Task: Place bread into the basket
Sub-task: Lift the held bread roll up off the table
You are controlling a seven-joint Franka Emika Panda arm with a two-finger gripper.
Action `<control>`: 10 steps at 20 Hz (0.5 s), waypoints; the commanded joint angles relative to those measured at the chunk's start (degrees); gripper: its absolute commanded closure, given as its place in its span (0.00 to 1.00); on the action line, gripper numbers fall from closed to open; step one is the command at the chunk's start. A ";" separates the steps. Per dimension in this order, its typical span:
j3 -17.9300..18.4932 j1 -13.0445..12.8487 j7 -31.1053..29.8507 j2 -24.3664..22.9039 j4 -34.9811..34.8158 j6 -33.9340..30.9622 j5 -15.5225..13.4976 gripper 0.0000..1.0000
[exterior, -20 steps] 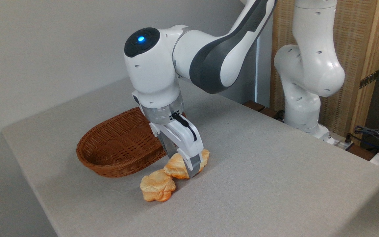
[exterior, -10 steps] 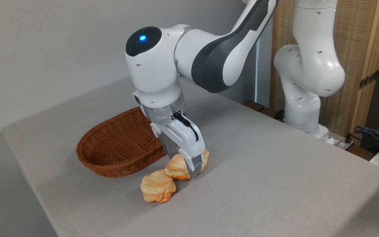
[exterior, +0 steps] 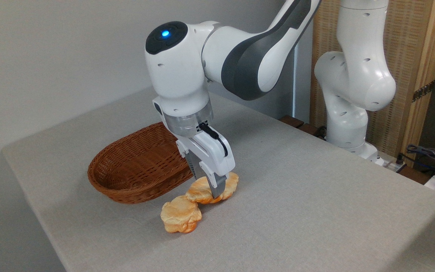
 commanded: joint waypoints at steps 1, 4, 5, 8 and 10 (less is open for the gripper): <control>0.56 -0.37 0.55 -1.96 -0.04 -0.50 0.44 0.65; 0.65 -0.20 0.99 -4.16 0.66 -0.50 0.44 0.64; 0.74 -0.20 0.99 -4.69 1.36 -0.50 0.44 0.64; 0.65 -0.20 0.81 -6.53 1.89 -0.50 0.35 0.64; 0.48 -0.20 0.55 -7.06 3.29 -0.50 -0.61 0.63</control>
